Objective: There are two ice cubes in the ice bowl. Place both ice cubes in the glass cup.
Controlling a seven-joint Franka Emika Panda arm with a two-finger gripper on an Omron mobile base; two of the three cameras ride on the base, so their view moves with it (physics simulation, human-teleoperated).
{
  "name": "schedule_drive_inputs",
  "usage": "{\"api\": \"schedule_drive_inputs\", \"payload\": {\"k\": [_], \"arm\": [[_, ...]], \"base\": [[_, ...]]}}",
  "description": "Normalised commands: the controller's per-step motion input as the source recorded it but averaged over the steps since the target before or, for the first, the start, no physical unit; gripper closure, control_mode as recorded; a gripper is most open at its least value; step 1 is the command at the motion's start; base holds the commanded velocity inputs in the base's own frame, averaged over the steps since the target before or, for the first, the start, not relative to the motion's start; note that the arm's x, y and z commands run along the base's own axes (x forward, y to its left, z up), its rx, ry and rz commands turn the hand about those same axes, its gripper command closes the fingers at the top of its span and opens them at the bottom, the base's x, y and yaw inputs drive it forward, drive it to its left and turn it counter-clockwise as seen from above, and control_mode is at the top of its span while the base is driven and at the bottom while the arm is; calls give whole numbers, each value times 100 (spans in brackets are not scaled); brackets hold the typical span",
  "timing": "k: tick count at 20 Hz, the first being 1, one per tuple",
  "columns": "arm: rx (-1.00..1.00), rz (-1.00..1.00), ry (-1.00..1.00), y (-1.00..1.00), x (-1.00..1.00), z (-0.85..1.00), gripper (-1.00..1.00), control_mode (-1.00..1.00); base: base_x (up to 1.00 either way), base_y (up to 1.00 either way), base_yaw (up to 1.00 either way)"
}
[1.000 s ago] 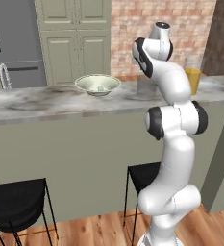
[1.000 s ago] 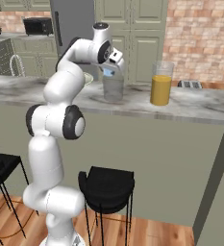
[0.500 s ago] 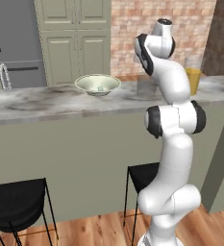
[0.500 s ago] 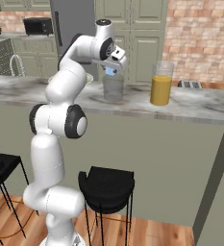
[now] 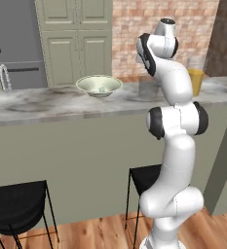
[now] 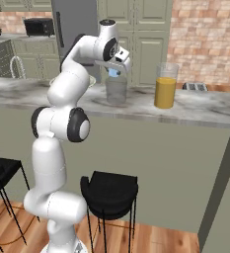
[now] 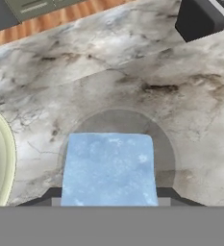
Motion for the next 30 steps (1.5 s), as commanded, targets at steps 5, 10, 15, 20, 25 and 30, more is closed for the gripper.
{"api": "schedule_drive_inputs", "payload": {"k": [5, 10, 15, 20, 25, 30], "arm": [[0, 0, 3, -11, 11, 0, 100, -100], [2, 0, 16, -14, 20, 0, 100, -100], [0, 0, 9, -1, 4, 0, 100, -100], [1, 0, 0, 0, 1, 0, 100, -100], [2, 0, 4, 0, 3, -7, 100, -100], [3, 0, 3, 0, 2, -21, 100, -100]], "base": [[0, 0, 0], [0, 0, 0], [0, 0, 0], [0, 0, 0], [0, 0, 0], [0, 0, 0]]}}
